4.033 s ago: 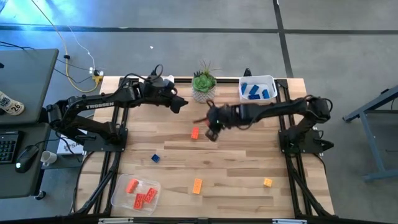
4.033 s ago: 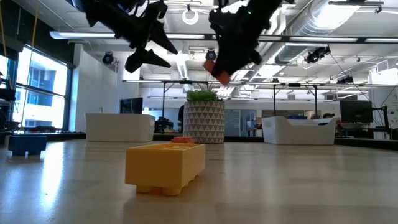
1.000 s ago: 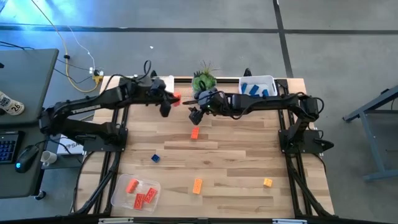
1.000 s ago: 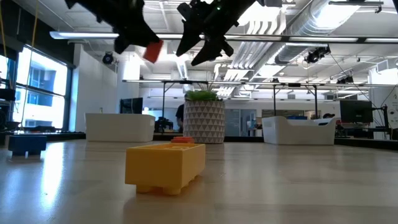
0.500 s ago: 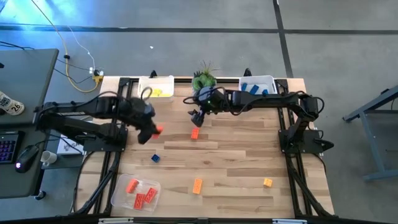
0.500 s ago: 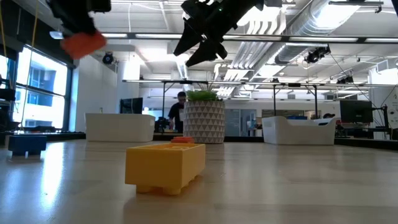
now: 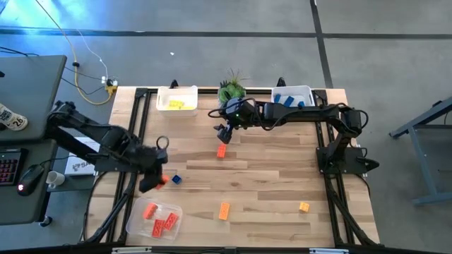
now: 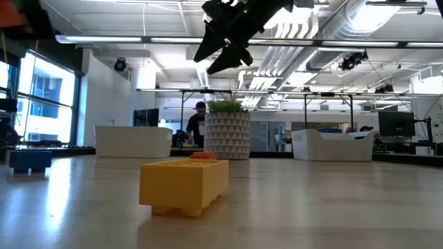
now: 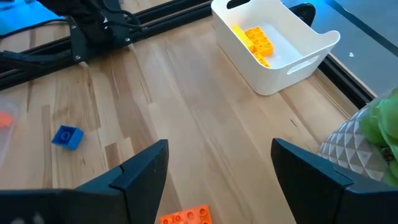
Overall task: Sort & place blocks by color
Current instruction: Put the orange game piece into the transparent bin
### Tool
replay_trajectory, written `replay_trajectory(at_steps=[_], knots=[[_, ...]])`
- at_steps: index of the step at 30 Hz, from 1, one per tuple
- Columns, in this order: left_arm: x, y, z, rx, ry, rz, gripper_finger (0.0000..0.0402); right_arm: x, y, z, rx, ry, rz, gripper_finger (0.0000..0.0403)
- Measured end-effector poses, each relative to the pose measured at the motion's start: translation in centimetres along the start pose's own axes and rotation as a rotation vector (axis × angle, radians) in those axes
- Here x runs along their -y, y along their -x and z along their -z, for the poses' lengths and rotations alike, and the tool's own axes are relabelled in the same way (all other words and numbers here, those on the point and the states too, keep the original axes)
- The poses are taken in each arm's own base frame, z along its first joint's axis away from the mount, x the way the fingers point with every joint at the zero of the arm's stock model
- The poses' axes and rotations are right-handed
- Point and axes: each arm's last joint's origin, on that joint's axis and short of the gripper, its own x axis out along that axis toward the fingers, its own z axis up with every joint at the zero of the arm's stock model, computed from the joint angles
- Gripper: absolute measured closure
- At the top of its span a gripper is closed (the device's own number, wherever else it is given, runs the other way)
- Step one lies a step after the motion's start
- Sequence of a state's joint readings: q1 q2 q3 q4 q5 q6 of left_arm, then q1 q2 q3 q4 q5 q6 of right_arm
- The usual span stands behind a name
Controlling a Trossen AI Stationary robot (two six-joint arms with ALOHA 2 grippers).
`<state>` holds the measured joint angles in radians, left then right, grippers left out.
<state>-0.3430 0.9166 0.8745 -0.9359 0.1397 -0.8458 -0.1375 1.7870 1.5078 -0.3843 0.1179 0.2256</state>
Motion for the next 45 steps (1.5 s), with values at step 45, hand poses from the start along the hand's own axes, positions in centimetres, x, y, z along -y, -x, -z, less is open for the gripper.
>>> replay_trajectory(at_steps=[45], knots=[[6.8, -7.2, 4.9, -0.396, 0.07, 0.093, 0.0209, 0.1, 0.0, 0.1, -0.008, 0.052, 0.002, 0.0133]])
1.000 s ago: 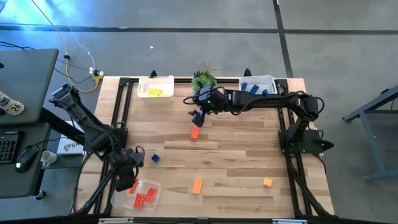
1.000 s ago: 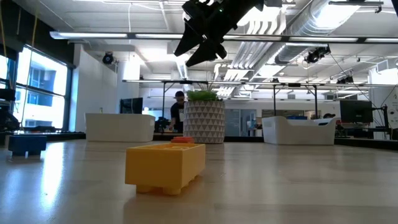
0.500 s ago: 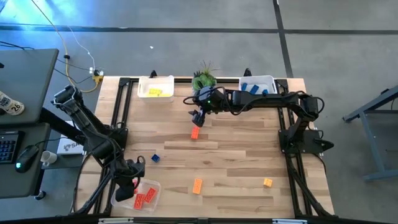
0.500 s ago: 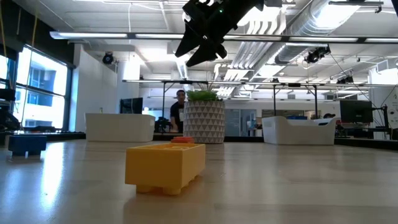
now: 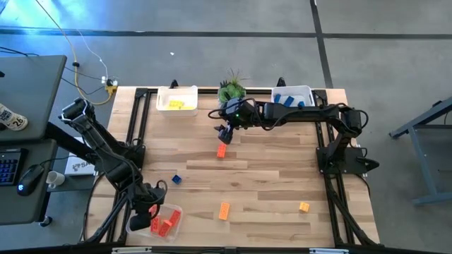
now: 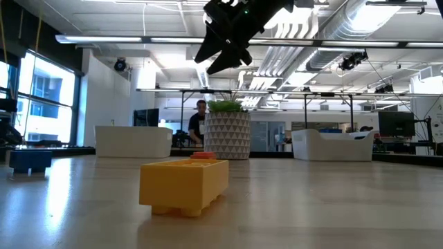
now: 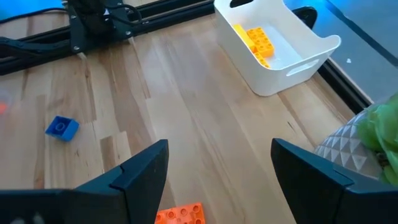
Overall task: Sort & place blocks by color
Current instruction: Put the orange game piece into the transparent bin
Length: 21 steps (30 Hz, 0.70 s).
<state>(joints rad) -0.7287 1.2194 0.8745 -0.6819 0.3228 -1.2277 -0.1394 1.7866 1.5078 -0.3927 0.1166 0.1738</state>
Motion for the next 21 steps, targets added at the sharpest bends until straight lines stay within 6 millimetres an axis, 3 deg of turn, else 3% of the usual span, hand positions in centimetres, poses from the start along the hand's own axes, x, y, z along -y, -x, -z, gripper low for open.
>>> replay_trajectory(at_steps=[6, 12, 21], knots=[[0.0, 0.8, 0.1, 0.017, -0.006, 0.033, 0.0207, -0.2, 0.0, 0.0, -0.009, 0.035, -0.068, 0.0133], [-0.3, 3.1, -0.2, 0.113, -0.007, 0.096, 0.0206, -0.8, 0.1, 0.0, 0.003, 0.192, -0.19, 0.0133], [-2.3, 7.8, -2.0, 0.584, -0.031, 0.04, 0.0206, -1.8, -0.5, 0.6, 0.047, 0.637, -0.376, 0.0133]])
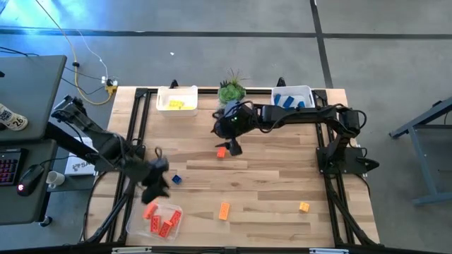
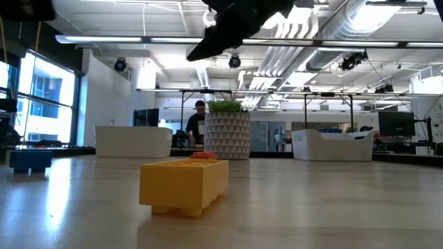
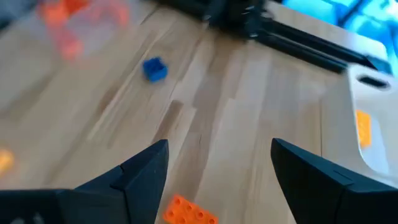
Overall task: Sort & place blocks by color
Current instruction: Put the orange game piece into the transparent bin
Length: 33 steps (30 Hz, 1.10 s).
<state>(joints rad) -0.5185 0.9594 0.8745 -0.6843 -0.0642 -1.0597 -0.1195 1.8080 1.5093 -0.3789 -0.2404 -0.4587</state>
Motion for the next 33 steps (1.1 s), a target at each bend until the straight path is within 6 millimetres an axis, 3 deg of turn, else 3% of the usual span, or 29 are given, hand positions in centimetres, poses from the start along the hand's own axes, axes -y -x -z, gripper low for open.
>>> replay_trajectory(at_steps=[9, 14, 33], knots=[[-2.2, 1.5, -3.2, 0.323, 0.138, -0.14, 0.0206, -0.3, -2.8, 1.7, -0.06, 0.318, -0.064, 0.0133], [-2.8, 1.7, -3.9, 0.351, 0.145, -0.169, 0.0206, -0.6, -3.7, 2.8, -0.112, 0.426, -0.116, 0.0133], [-3.3, 1.6, -4.5, 0.369, 0.137, -0.202, 0.0206, -1.4, -8.7, 7.2, -0.245, 0.518, -0.254, 0.0133]])
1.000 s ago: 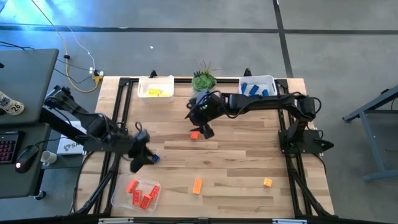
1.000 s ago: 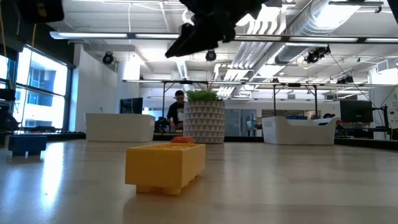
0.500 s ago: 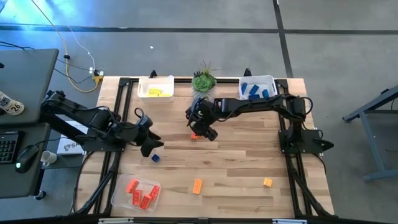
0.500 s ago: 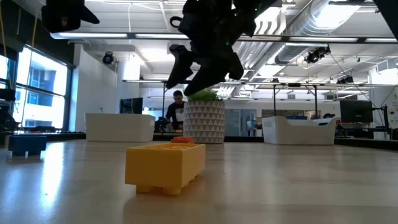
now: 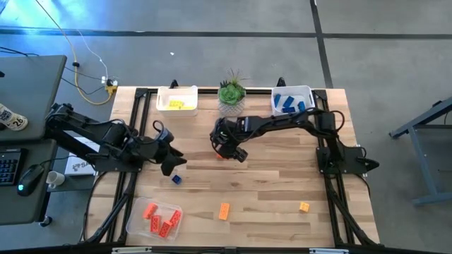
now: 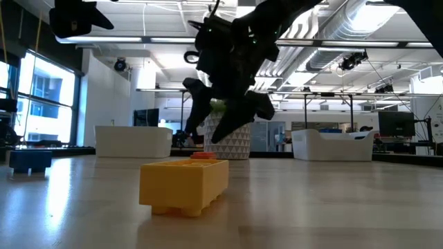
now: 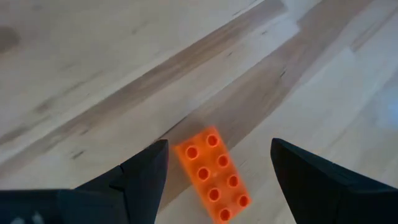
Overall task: Sort & place blocks by color
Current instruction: Put the orange game piece into the transparent bin
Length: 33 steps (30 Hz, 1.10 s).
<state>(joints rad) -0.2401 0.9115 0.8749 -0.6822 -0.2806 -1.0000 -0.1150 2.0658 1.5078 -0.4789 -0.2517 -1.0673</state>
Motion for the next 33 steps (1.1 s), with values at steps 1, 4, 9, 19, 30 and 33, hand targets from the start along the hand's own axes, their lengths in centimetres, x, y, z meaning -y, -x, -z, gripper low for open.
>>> replay_trajectory(at_steps=[1, 4, 9, 19, 30, 33], knots=[[0.0, 0.0, 0.0, 0.0, 0.001, -0.001, 0.0206, 0.0, -0.2, 0.1, -0.002, 0.014, 0.004, 0.0133], [0.0, 0.0, 0.0, 0.0, 0.002, -0.001, 0.0206, -0.1, -0.9, 0.4, -0.02, 0.034, -0.009, 0.0133], [0.0, 0.0, 0.0, 0.002, 0.017, -0.002, 0.0206, -0.4, -1.8, 0.8, -0.031, 0.043, -0.028, 0.0133], [0.0, 0.0, 0.0, 0.018, 0.017, -0.013, 0.0206, -0.6, -4.0, 1.8, -0.077, 0.034, -0.045, 0.0137], [-0.1, 0.0, -0.1, 0.044, -0.009, -0.03, 0.0206, -0.9, -4.1, 2.0, -0.118, -0.117, -0.061, 0.0287], [-0.1, 0.0, -0.2, 0.061, -0.009, -0.041, 0.0206, -0.9, -4.1, 2.1, -0.123, -0.153, -0.052, 0.0294]])
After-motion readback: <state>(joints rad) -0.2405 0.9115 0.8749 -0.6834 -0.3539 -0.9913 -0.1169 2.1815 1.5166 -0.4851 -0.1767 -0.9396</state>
